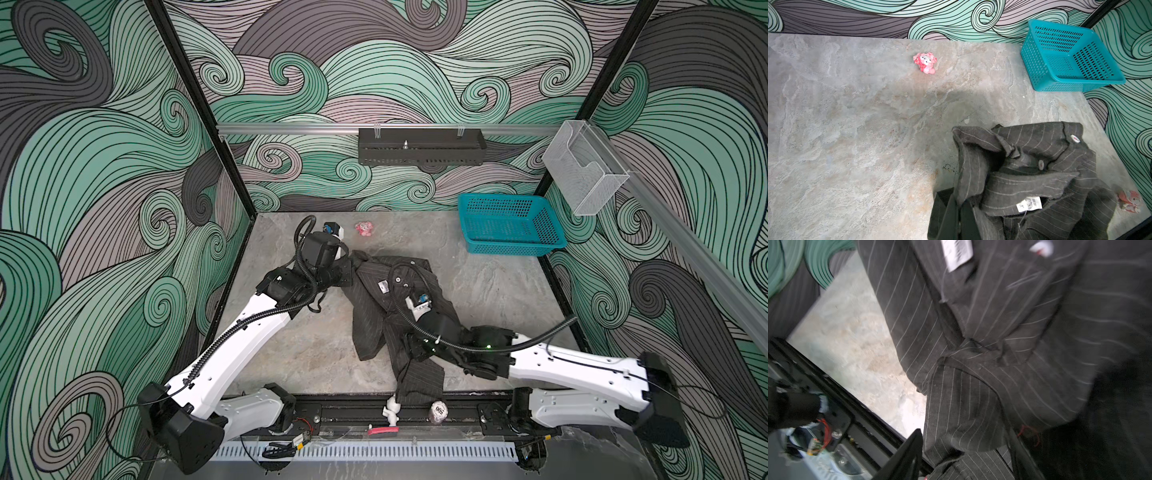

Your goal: Fold and stack the long sleeve shirts

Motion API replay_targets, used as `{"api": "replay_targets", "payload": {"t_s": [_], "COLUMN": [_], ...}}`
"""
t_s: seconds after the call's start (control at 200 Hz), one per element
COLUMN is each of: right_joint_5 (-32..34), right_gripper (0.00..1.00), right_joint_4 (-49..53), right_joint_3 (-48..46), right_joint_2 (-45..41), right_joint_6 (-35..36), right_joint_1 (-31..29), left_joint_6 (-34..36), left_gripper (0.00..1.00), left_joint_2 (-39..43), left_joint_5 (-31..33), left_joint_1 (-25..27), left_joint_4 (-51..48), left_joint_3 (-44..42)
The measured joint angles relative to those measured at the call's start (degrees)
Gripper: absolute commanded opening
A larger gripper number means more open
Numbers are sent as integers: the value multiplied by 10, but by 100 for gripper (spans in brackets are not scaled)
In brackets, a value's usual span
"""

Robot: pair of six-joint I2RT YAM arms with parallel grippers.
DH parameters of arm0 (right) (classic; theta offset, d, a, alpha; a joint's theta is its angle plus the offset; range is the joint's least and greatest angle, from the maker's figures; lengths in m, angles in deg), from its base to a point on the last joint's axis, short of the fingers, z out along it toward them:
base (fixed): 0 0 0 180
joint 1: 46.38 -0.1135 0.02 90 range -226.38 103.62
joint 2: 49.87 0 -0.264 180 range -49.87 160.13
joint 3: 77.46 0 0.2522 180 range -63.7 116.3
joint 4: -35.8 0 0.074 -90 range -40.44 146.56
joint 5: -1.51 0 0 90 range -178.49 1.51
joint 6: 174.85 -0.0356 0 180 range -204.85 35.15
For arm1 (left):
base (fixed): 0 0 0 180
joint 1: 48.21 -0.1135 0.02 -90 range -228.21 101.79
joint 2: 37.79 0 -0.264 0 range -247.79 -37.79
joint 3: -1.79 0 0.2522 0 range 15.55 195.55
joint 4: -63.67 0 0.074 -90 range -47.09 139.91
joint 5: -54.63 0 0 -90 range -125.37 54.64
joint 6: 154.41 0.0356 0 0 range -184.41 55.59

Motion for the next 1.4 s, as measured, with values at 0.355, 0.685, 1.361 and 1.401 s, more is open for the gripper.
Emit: {"api": "replay_targets", "payload": {"t_s": [0.355,0.685,1.361,1.401], "right_joint_5": [70,39,3,-8], "right_gripper": [78,99,0,0], "right_joint_4": [-60,-138,-123,-117], "right_joint_3": [36,35,-41,-42], "right_joint_2": [160,198,5,-42], "right_joint_6": [-9,-10,-3,-3], "right_joint_1": [-13,-5,118,134], "left_joint_6": [-9,-9,19,30], "left_gripper": [0,0,0,0], "left_joint_2": [-2,-2,-12,-21], "left_joint_5": [7,-1,-12,-8], "left_joint_1": [-23,-61,-103,-109], "left_joint_4": [-21,-26,-55,-61], "left_joint_3": [17,18,77,100]}}
